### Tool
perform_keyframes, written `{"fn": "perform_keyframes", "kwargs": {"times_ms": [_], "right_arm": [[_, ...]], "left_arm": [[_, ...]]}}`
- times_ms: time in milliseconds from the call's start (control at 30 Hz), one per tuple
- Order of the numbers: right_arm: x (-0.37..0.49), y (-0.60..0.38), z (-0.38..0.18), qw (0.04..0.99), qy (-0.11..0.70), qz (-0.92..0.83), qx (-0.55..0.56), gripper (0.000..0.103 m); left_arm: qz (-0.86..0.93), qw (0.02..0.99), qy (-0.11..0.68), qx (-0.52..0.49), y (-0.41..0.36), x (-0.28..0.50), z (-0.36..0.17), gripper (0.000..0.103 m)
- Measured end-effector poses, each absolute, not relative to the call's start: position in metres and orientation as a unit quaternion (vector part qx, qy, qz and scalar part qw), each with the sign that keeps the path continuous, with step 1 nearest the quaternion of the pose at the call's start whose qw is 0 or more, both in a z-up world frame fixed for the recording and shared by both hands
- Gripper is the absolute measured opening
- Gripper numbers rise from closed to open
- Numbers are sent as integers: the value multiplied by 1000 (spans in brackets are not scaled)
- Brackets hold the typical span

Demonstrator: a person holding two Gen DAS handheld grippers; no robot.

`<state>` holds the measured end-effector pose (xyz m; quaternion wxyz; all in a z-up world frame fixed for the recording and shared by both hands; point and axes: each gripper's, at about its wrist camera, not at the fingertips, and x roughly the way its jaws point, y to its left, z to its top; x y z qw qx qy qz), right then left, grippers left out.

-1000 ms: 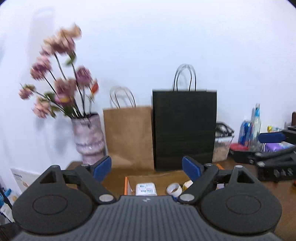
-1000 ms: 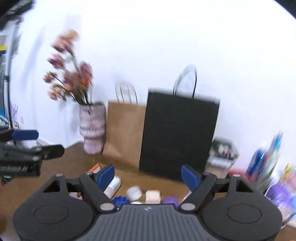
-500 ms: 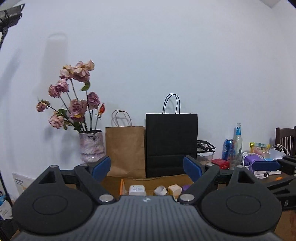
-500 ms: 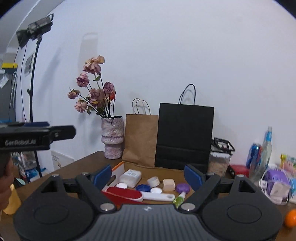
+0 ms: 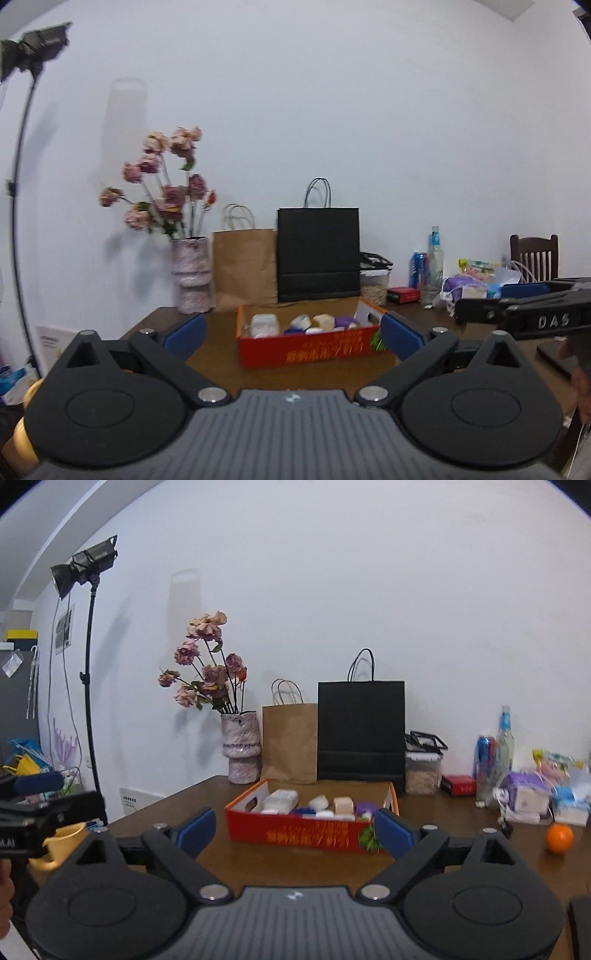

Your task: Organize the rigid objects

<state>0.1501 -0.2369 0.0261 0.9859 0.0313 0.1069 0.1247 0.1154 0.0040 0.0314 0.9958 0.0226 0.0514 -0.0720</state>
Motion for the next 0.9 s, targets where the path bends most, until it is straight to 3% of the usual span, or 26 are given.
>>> {"fn": "perform_keyframes", "kwargs": {"times_ms": [367, 900], "right_arm": [[-6, -203, -31, 992, 105, 74, 4, 103], [-2, -201, -25, 990, 115, 78, 11, 103]], "left_arm": [[-10, 998, 54, 38, 15, -7, -4, 103], [-17, 998, 62, 20, 22, -12, -4, 103]]}}
